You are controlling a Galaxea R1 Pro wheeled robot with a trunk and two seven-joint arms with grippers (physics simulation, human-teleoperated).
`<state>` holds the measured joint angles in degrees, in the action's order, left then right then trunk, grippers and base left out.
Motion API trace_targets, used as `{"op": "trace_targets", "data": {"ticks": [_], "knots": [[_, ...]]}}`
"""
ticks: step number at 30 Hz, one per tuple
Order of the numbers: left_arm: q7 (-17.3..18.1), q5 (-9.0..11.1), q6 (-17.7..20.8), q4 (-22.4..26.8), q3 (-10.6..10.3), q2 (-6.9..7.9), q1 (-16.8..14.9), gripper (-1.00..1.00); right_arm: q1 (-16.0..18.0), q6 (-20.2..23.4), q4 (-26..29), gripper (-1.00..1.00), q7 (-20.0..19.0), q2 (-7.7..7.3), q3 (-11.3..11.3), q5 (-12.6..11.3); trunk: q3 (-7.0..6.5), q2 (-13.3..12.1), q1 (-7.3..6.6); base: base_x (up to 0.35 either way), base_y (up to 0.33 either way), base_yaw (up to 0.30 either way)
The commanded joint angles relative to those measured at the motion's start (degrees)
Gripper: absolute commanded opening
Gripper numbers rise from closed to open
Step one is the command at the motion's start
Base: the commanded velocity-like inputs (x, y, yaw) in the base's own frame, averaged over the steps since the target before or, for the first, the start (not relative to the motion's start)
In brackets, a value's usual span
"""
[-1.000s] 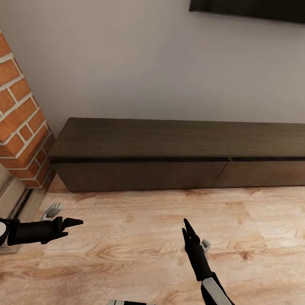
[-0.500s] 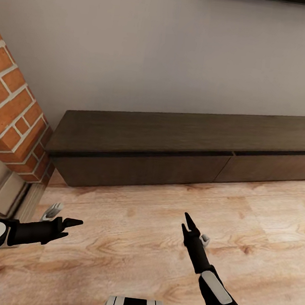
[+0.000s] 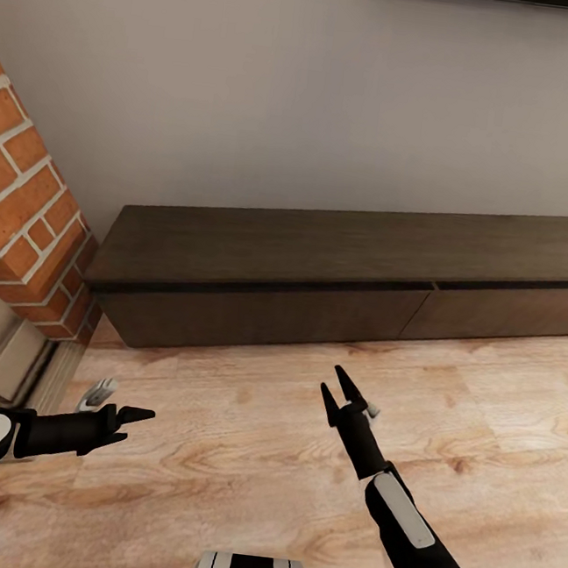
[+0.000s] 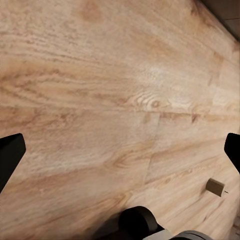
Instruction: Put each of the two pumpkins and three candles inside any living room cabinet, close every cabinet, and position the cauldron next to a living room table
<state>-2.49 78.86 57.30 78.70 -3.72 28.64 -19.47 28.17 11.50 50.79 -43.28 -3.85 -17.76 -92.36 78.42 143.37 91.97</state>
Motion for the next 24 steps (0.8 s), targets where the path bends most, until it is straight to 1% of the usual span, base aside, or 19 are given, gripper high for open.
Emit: {"op": "trace_targets", "data": {"ticks": [1, 4, 6, 9, 11, 15, 16, 18, 20, 23, 24], "knots": [[-0.3, 0.3, 0.1, 0.1, -0.1, 0.03, 0.0, 1.00, 0.0, 0.4, 0.0, 1.00, -0.3, -0.04, -0.1, -0.6, 0.04, 0.0, -0.01, 0.000, 0.000, 0.000], [-0.3, 0.3, 0.1, 0.1, -0.1, 0.14, 0.1, 1.00, 0.0, 0.1, 0.1, 1.00, -0.6, -0.08, -0.1, -1.3, 0.04, 0.0, -0.01, 0.061, 0.000, 0.000], [-0.3, 0.3, 0.1, 0.2, -0.1, 0.12, 0.2, 1.00, 0.0, -0.9, 0.1, 1.00, -0.6, -0.10, -0.1, -1.8, 0.04, 0.0, -0.01, 0.162, 0.000, 0.000], [-0.2, 1.0, 0.2, 0.7, -0.2, 0.14, 0.2, 1.00, 0.0, -4.3, 0.1, 1.00, -0.7, -0.10, -0.1, -2.8, 0.04, 0.0, -0.01, 0.076, 0.000, 0.000], [-0.2, 2.7, 0.2, 1.6, -0.4, 0.31, 0.8, 1.00, 0.0, -5.8, 0.1, 1.00, -0.7, -0.06, -0.2, -3.2, 0.04, 0.0, -0.01, 0.024, 0.000, 0.000], [-0.2, 8.1, 0.3, 5.5, -0.6, 0.61, 3.8, 1.00, 0.0, -6.7, 0.1, 1.00, -0.8, -0.03, -0.2, -3.5, 0.04, 0.0, -0.01, 0.007, 0.000, 0.000], [-0.2, 9.0, 0.3, 6.0, -0.7, 0.62, 4.2, 1.00, 0.0, -6.8, 0.0, 1.00, -0.8, -0.02, -0.2, -3.5, 0.04, 0.0, -0.01, 0.002, 0.000, 0.000], [0.0, 10.0, 0.3, 6.8, -0.8, 0.63, 4.7, 1.00, 0.0, -6.9, 0.0, 1.00, -0.8, -0.02, -0.2, -3.5, 0.04, 0.0, -0.01, 0.001, 0.000, 0.000], [1.6, 10.4, 0.3, 7.1, -0.9, 0.65, 5.0, 1.00, 0.0, -6.9, 0.0, 1.00, -1.0, -0.02, -0.2, -3.5, 0.04, 0.0, -0.01, 0.000, 0.000, 0.000], [8.0, 10.1, 0.3, 7.8, -1.1, 0.80, 5.7, 1.00, 0.0, -7.0, 0.0, 1.00, -1.3, -0.02, -0.2, -3.5, 0.04, 0.0, -0.01, 0.000, 0.000, 0.000], [9.0, 9.9, 0.3, 7.9, -1.2, 0.90, 5.9, 1.00, 0.0, -7.1, 0.0, 1.00, -1.3, -0.02, -0.2, -3.5, 0.04, 0.0, -0.01, 0.000, 0.000, 0.000]]}}
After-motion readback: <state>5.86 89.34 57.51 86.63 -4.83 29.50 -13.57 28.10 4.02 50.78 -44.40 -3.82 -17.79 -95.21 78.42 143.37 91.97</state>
